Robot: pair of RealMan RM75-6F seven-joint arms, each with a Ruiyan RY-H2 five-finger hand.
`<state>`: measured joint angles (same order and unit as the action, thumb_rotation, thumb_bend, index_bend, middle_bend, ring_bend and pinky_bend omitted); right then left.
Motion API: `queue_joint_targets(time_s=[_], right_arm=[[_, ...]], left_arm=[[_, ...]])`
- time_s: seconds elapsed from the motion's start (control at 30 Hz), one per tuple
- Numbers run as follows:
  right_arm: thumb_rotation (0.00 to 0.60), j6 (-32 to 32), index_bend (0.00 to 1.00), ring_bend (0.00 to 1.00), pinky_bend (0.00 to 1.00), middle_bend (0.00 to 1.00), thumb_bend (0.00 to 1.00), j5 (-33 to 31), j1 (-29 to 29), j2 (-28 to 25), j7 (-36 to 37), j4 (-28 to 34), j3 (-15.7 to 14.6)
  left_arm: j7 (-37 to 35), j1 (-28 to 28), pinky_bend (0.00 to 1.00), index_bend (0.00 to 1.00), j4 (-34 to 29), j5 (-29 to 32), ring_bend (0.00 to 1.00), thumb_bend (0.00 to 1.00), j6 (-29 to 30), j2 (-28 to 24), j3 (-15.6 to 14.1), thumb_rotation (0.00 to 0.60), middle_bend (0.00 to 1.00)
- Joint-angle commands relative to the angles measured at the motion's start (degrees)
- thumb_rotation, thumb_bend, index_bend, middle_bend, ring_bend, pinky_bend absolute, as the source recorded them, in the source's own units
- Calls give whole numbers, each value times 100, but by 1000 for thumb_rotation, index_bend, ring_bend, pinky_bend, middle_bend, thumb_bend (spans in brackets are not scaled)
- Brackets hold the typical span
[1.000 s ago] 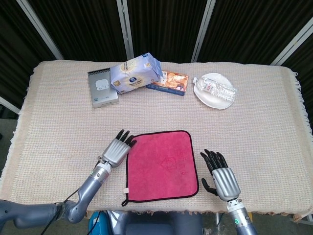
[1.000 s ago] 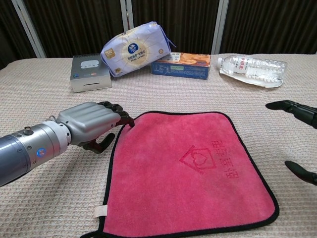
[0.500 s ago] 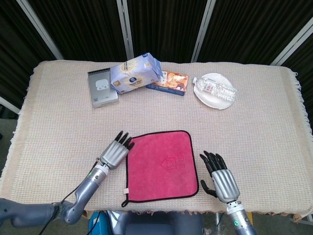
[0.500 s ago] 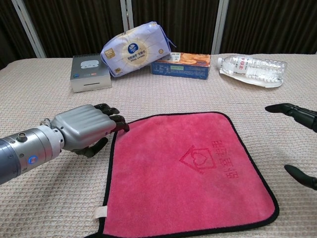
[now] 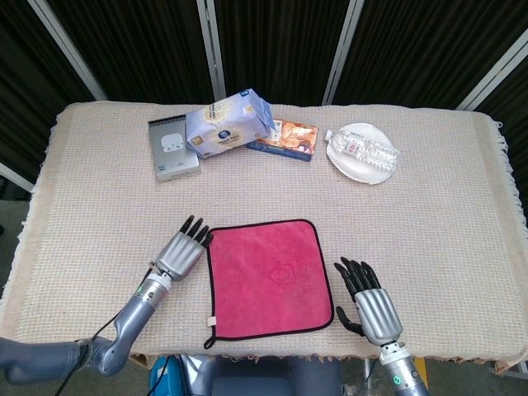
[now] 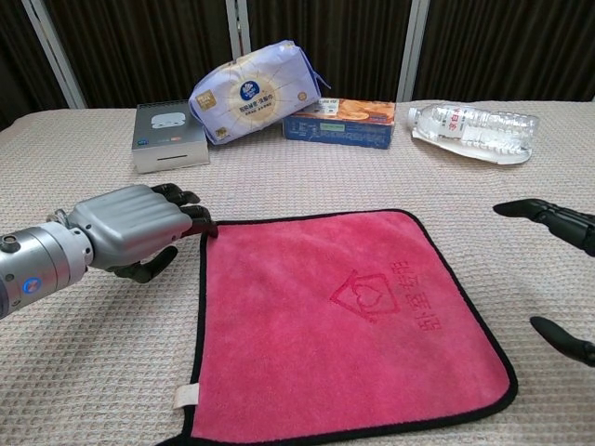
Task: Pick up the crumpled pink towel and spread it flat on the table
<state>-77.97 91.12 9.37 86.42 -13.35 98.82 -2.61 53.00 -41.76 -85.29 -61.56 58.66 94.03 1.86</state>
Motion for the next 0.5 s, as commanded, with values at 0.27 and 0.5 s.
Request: queue_joint_targets(time_s=[0.27,0.5], right_arm=[[600,17,0,0,0,0,405,-38,-13,14,-32,6,-1],[600,25,0,0,0,0,406,-59,-29,6,-5,-11,-15]], left_arm=[[-209,-13,25,87,-168,-73,0,446,46,-118,64,600,68],[-87,-23,22,0,-282,4,0,250,10,-206,-27,600,29]])
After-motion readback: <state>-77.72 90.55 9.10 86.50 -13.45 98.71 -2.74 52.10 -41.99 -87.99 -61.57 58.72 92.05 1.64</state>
